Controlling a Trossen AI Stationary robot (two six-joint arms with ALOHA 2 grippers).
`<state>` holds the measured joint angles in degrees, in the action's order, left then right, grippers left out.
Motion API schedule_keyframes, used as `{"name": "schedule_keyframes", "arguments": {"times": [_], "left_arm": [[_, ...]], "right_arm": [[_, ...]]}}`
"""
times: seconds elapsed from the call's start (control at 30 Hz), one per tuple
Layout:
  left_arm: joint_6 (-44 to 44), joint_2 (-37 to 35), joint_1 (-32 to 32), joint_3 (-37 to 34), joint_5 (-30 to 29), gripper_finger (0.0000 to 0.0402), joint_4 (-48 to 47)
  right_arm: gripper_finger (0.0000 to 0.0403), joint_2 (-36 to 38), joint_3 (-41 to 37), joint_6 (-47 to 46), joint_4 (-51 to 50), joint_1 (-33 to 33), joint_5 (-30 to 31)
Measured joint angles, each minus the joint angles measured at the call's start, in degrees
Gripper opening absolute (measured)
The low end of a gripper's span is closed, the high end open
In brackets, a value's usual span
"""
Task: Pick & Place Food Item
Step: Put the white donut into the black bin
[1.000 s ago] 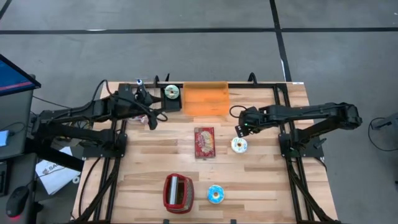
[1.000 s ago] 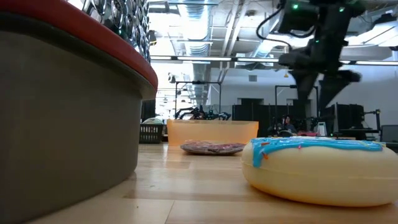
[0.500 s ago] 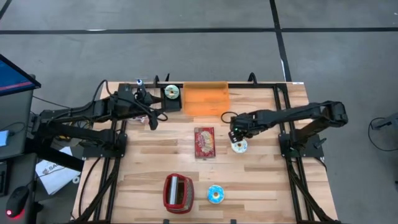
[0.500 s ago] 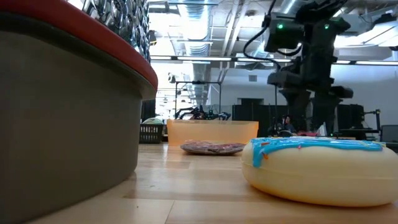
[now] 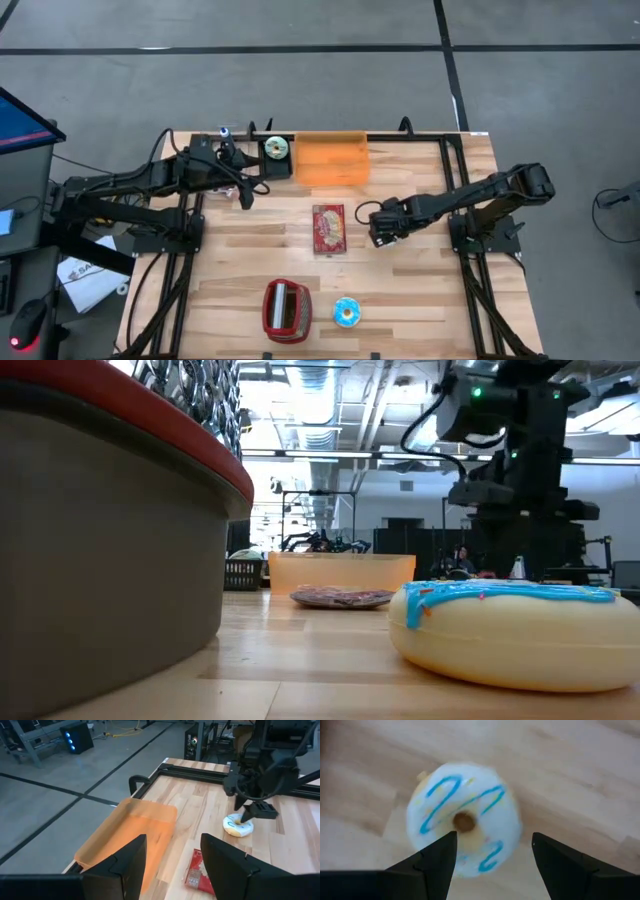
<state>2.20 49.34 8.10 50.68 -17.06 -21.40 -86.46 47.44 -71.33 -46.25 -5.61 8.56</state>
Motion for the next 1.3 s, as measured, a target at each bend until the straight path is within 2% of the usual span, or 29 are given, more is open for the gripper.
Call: {"name": "schedule_keyframes", "arguments": {"times": [0.3, 0.53, 0.77, 1.0, 1.1, 1.3], "left_arm": [[0.0, 0.0, 0.0, 0.0, 0.0, 0.0182, 0.0], [0.0, 0.0, 0.0, 0.0, 0.0, 0.0182, 0.0], [0.0, 0.0, 0.0, 0.0, 0.0, 0.0182, 0.0], [0.0, 0.0, 0.0, 0.0, 0.0, 0.0182, -0.2], [0.0, 0.0, 0.0, 0.0, 0.0, 0.0182, -0.5], [0.3, 0.0, 0.0, 0.1, -0.7, 0.0182, -0.8]], "right_arm": [[0.0249, 0.0, -4.4, -0.9, 6.5, 1.6, -1.1], [0.0243, 0.0, -4.5, -2.7, 6.9, 1.7, 0.6], [0.0188, 0.0, -4.5, -2.1, 7.8, 2.4, 2.0], [0.0123, 0.3, -4.2, 0.4, 14.0, 2.4, 2.4], [0.0109, 1.2, -2.3, 3.1, 17.6, 2.6, 2.8], [0.0102, 1.9, 2.9, 8.9, 17.2, 5.0, 5.1]]}}
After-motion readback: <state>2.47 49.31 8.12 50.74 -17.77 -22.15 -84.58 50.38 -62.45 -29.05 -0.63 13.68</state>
